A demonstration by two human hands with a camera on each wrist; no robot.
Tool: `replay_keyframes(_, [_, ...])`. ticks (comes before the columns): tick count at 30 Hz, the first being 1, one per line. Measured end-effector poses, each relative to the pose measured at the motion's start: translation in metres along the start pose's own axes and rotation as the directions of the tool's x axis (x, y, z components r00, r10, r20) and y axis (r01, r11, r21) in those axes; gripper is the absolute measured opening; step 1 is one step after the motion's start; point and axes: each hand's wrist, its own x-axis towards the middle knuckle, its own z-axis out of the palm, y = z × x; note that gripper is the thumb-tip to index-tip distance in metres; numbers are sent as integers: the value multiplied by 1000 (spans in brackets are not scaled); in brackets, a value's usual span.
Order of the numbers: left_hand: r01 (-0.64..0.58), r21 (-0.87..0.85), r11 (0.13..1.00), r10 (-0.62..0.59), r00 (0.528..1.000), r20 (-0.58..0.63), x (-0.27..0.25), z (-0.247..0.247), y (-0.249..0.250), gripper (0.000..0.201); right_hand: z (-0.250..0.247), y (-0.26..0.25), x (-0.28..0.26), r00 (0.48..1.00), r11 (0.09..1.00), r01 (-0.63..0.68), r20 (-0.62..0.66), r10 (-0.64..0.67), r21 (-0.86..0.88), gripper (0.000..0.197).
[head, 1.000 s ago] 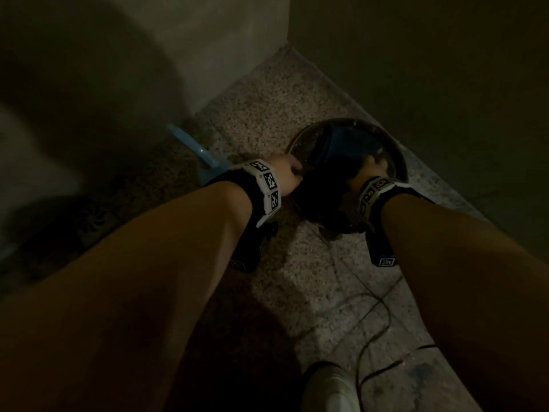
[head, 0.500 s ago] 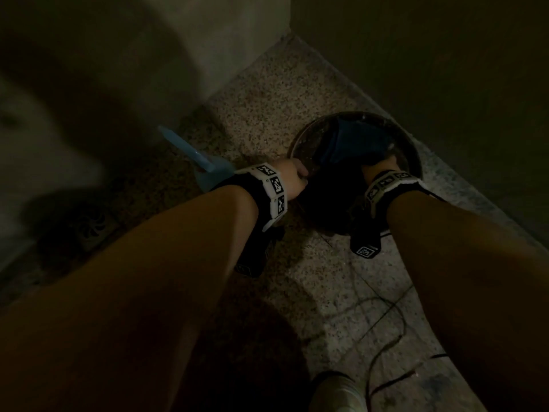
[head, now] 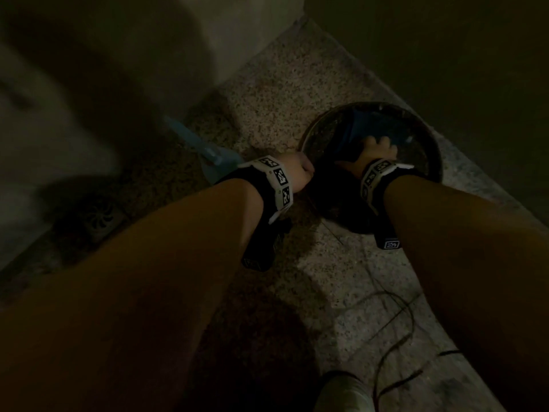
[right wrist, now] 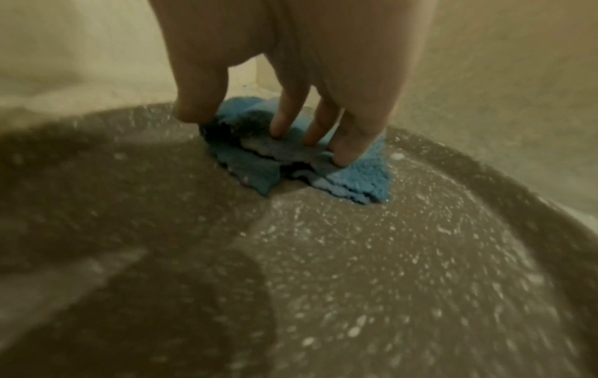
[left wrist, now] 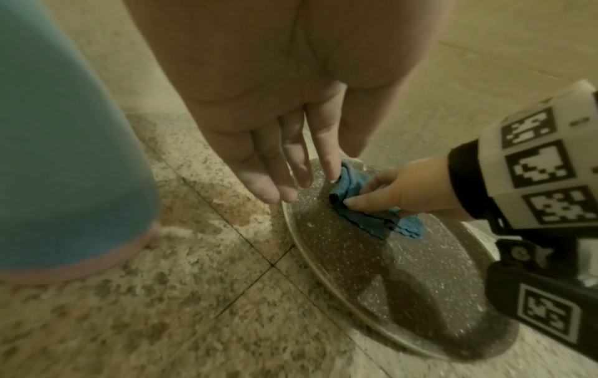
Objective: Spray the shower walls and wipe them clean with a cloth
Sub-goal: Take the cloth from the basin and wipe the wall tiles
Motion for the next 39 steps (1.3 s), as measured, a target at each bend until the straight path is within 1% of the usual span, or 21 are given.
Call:
replay_keyframes(2, [-1,5,1000,1,1000,6,4,3,-3,35,2,0,3,1000,1000,-7,-10,7,-11,80])
replay_keyframes(4, [-7,20,1000,7,1000,1,8,6,-6,32,1,1,8,1000,1000,-6,1,6,-9,69])
replay_keyframes(7, [21,3,1000,-21,1000,19,13,10,-9,32,0,4,16,1000,1000,23,18,-23,1,58])
replay_keyframes(13, [22,-8,1000,-22,1000,17,17,16,-11,33,-7,2,17,999,997,46,2,-46,-54,48])
replay_keyframes(15, [19,-28,999,-19,1000,13,15,15,-9,33,-9,4,15,998,997,65,-11,-66,-40,44])
replay_keyframes(16, [15,-29,999,-15,1000,4,14,15,-9,32,-11,7,15,998,998,54,-17,-55,-20,42])
replay_keyframes(18, [9,-18,1000,-10,1000,-16,13,14,-10,32,-16,12,15,1000,999,11,-11,-11,36,45])
replay_keyframes(20, [18,-3,1000,-18,999,-30,11,12,-8,32,-21,14,11,999,996,-49,19,48,73,57])
replay_keyframes(21, [24,6,1000,-24,999,-34,10,10,-8,32,-21,16,9,997,995,-62,44,59,84,64])
replay_keyframes(22, [22,16,1000,-21,999,-39,10,9,-7,32,-20,16,7,997,994,-52,69,46,94,67])
replay_keyframes(23, [19,25,1000,-18,999,-38,10,9,-8,33,-18,16,7,996,995,-35,86,27,92,64])
replay_keyframes(25, [5,40,999,-4,999,-32,10,8,-7,32,-20,15,10,997,989,-51,71,41,136,54])
replay_keyframes(27, [1,49,999,0,1000,-17,9,9,-8,32,-26,15,10,991,965,-133,44,126,227,63])
replay_keyframes(29, [-3,66,998,4,1000,-11,7,7,-8,33,-33,18,10,975,958,-224,44,220,178,64])
replay_keyframes(31, [-6,54,999,7,1000,-18,6,4,-7,33,-32,24,11,957,957,-287,58,285,30,64])
replay_keyframes(32, [-8,39,999,9,1000,-23,7,4,-6,32,-30,26,10,956,957,-287,49,289,-30,64])
replay_keyframes(34, [-5,11,1000,6,999,-42,9,5,-3,31,-24,31,14,967,969,-247,59,248,-32,61])
replay_keyframes(35, [-3,2,1000,3,999,-54,10,6,-1,30,-21,35,20,974,976,-215,81,213,26,56])
replay_keyframes(36, [-1,-2,1000,1,998,-61,11,7,1,30,-21,36,19,977,964,-202,103,187,171,50])
replay_keyframes(37, [-2,-1,1000,2,998,-69,12,8,3,30,-20,36,20,979,934,-198,100,175,298,45])
replay_keyframes(39, [-10,5,1000,10,997,-76,12,9,5,31,-20,31,16,980,920,-196,88,177,339,44])
